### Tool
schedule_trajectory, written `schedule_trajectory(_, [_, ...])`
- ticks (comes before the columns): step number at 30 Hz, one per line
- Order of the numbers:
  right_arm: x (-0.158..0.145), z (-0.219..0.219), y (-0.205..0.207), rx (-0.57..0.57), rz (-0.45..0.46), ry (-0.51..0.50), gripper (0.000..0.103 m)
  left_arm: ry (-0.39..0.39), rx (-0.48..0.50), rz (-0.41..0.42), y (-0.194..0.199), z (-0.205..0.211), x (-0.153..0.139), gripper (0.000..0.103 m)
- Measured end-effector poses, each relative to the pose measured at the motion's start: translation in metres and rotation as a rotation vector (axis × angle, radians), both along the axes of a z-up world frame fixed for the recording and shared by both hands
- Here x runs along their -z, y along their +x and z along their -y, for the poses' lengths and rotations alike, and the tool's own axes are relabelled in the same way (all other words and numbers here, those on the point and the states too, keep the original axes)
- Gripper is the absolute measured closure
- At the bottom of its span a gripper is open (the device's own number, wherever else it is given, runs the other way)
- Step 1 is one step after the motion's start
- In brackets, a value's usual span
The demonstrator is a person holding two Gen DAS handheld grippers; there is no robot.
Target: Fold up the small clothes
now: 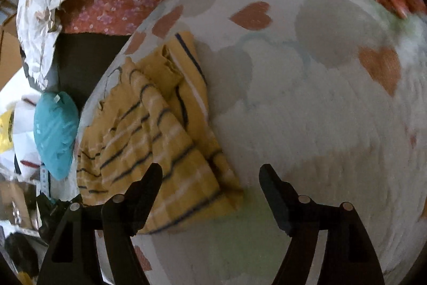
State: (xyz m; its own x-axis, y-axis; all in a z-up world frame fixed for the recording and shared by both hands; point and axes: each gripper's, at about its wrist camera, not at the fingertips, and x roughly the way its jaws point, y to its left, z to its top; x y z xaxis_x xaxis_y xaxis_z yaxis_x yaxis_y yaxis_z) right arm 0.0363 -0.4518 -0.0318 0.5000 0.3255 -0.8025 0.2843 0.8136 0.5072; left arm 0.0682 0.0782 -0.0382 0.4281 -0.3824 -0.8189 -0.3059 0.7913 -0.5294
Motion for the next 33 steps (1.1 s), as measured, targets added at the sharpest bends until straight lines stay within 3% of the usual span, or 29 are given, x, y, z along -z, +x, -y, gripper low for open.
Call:
schedule_trajectory(3, [0.012,-0.01,-0.007,-0.012,-0.015,0.059,0.022,-0.021,0.028,0.014,0.004,0.015,0.002,0.008])
schedule_trajectory(7, [0.021,-0.03,0.012,-0.061,0.004,0.077,0.019,0.029,0.024,-0.001,0.01,0.024,0.002,0.01])
schedule_trajectory(8, [0.021,-0.034,0.017,-0.061,0.029,0.068,0.019,0.091,0.019,-0.022,0.012,0.028,0.0,0.029])
schedule_trajectory(9, [0.021,-0.038,0.022,-0.068,0.043,0.068,0.021,0.127,0.027,-0.027,0.012,0.031,-0.003,0.06])
schedule_trajectory(10, [0.02,-0.041,0.025,-0.07,0.045,0.056,0.039,0.115,0.051,-0.03,0.012,0.033,-0.004,0.078])
schedule_trajectory(11, [0.019,-0.044,0.029,-0.077,0.051,0.042,0.061,0.089,0.052,-0.037,0.011,0.032,-0.005,0.089])
schedule_trajectory(12, [0.018,-0.045,0.033,-0.099,0.05,0.063,0.091,0.086,0.033,-0.035,0.008,0.031,-0.009,0.091])
schedule_trajectory(19, [-0.003,-0.03,0.012,-0.083,0.062,0.141,0.094,0.073,0.005,-0.009,-0.033,0.029,-0.035,0.092])
schedule_trajectory(24, [-0.007,-0.01,-0.026,-0.067,0.029,0.202,0.094,0.027,0.011,-0.052,-0.077,0.034,-0.028,0.092])
schedule_trajectory(29, [0.006,0.002,-0.085,-0.03,-0.03,0.275,0.094,0.034,0.03,-0.082,-0.134,0.04,-0.019,0.09])
schedule_trajectory(32, [0.012,0.005,-0.105,-0.036,-0.051,0.269,0.087,-0.017,0.007,-0.076,-0.151,0.028,-0.015,0.087])
schedule_trajectory(33, [0.008,0.007,-0.11,-0.026,-0.042,0.255,0.077,-0.042,-0.011,-0.061,-0.154,0.02,-0.018,0.087])
